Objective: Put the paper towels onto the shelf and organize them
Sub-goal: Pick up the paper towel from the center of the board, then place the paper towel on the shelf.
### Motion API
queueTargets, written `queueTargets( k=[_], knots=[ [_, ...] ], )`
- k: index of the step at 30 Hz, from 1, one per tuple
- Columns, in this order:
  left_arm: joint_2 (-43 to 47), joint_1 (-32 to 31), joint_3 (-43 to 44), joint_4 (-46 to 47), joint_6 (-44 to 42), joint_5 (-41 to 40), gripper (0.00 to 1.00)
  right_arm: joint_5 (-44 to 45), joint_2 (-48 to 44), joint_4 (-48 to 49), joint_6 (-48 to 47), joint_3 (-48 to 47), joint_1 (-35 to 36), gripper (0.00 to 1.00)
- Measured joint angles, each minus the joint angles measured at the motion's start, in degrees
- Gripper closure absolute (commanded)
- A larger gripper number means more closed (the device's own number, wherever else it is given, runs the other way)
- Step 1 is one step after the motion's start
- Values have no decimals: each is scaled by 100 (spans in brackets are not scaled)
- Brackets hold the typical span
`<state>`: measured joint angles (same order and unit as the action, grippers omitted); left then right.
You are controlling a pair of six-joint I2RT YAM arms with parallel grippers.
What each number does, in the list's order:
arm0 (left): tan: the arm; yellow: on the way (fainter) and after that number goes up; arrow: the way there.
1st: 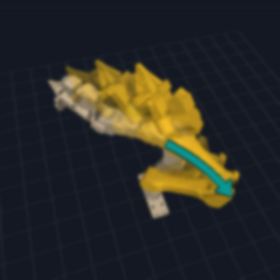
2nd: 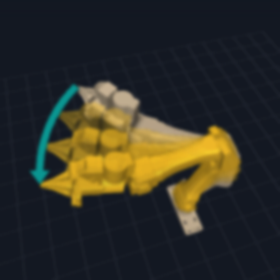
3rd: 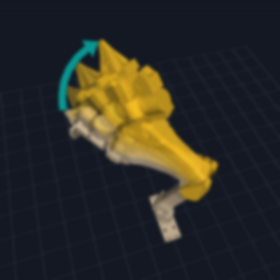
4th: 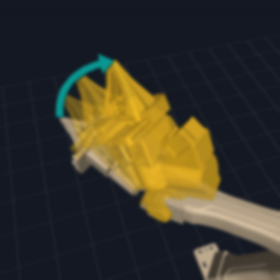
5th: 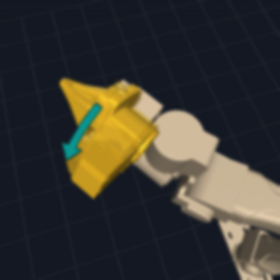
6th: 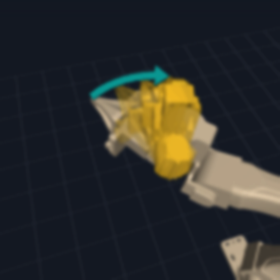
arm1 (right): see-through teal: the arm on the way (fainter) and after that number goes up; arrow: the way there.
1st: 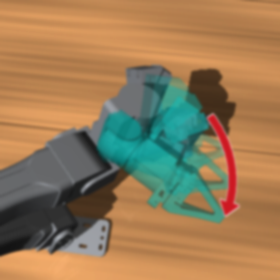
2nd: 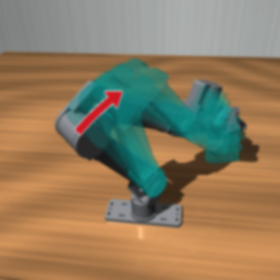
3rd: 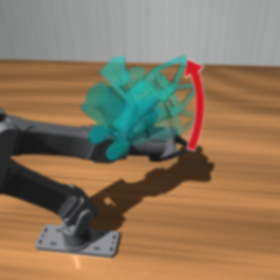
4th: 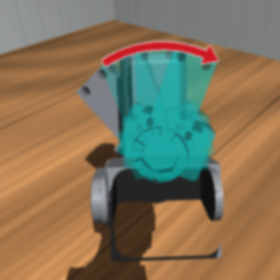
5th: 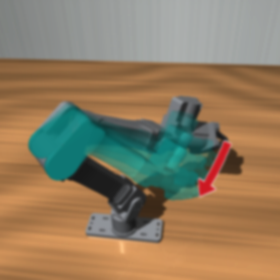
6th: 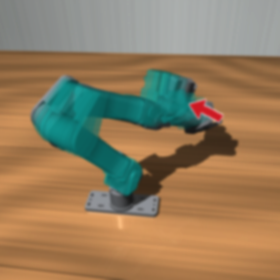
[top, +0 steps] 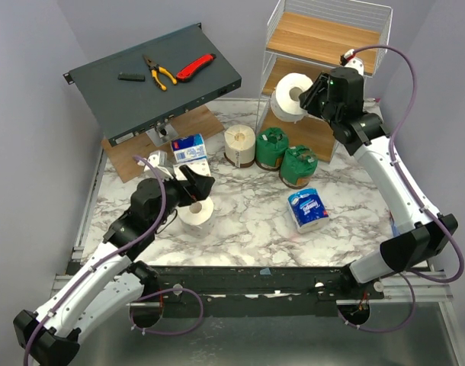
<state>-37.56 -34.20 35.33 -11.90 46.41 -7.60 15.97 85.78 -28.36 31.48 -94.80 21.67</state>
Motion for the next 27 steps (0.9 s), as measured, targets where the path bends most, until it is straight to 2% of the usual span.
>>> queueTargets(
  k=[10, 27],
  knots=[
    [-492, 0, 350, 114, 17, 208, 3, 299, 219, 90, -96, -485, -2, 68],
    [-382, 0, 214, 155, 125, 232, 3, 431, 573, 155, -146, -588, -37, 68]
  ],
)
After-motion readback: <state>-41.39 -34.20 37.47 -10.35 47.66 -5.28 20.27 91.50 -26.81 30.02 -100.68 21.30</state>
